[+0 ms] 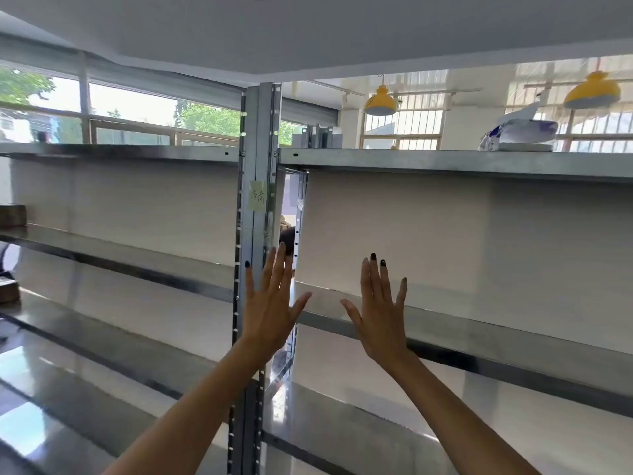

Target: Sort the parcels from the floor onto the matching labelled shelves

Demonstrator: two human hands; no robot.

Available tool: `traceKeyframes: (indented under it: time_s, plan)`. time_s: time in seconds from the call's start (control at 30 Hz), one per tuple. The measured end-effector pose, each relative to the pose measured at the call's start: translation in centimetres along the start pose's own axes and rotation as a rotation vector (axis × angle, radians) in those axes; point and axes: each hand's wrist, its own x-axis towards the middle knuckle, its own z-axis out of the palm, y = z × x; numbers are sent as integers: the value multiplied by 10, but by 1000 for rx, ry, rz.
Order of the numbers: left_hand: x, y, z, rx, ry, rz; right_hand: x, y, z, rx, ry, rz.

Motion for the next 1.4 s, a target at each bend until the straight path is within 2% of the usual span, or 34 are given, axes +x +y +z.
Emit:
traceKeyframes:
  time_s: [0.33, 0.7, 1.0, 1.4]
  plan:
    - [-19, -78, 4, 76, -13, -48, -3, -49, 20, 59, -53, -3]
    - [-4, -166, 9, 108, 15, 20, 14, -109, 43, 35, -71, 38]
    - [-16, -193, 26, 51, -11, 76, 3, -133, 51, 28, -80, 62]
    - [-33, -196, 28, 4, -79, 87, -15, -145, 59, 13, -126, 90]
